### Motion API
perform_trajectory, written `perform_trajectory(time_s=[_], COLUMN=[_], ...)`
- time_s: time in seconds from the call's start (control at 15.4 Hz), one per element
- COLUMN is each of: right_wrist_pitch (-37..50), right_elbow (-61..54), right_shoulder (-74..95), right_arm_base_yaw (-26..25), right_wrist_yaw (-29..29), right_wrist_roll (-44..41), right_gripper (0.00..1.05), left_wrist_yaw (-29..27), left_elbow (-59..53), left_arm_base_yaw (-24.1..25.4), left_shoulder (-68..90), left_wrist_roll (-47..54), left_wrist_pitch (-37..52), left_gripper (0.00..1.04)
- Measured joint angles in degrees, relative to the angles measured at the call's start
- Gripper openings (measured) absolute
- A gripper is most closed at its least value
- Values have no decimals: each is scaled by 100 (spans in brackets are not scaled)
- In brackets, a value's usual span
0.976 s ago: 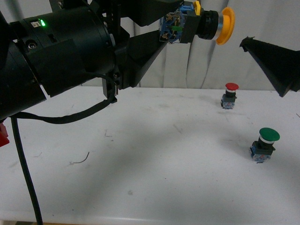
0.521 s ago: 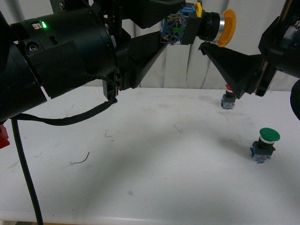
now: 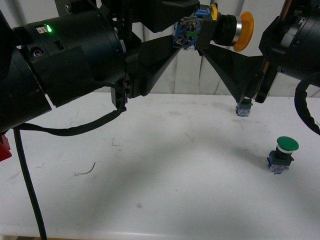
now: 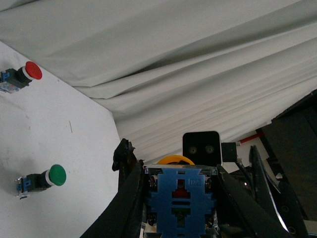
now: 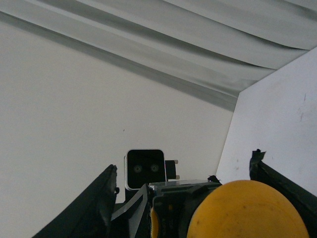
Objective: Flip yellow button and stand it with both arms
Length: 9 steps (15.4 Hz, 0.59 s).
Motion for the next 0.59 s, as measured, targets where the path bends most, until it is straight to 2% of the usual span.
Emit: perform_trajectory(time_s=[0.26, 0.39, 0.59], right_wrist_pitch=[-17, 11, 9], right_elbow=[92, 118, 118], right_shoulder=[81, 83, 83], right_arm_base_yaw=[42, 42, 20], right_wrist_yaw=[122, 122, 122], right_wrist_roll=[13, 46, 39], right_gripper=[43, 36, 36], left_wrist_yaw=[-2, 9, 7], left_elbow=[-2, -4, -4], left_arm_base_yaw=[-9, -2, -2], left_shoulder=[0, 0, 0], left_wrist_roll=[-50, -186, -186], left_wrist_pitch=[33, 26, 22], left_gripper=[33, 33, 33])
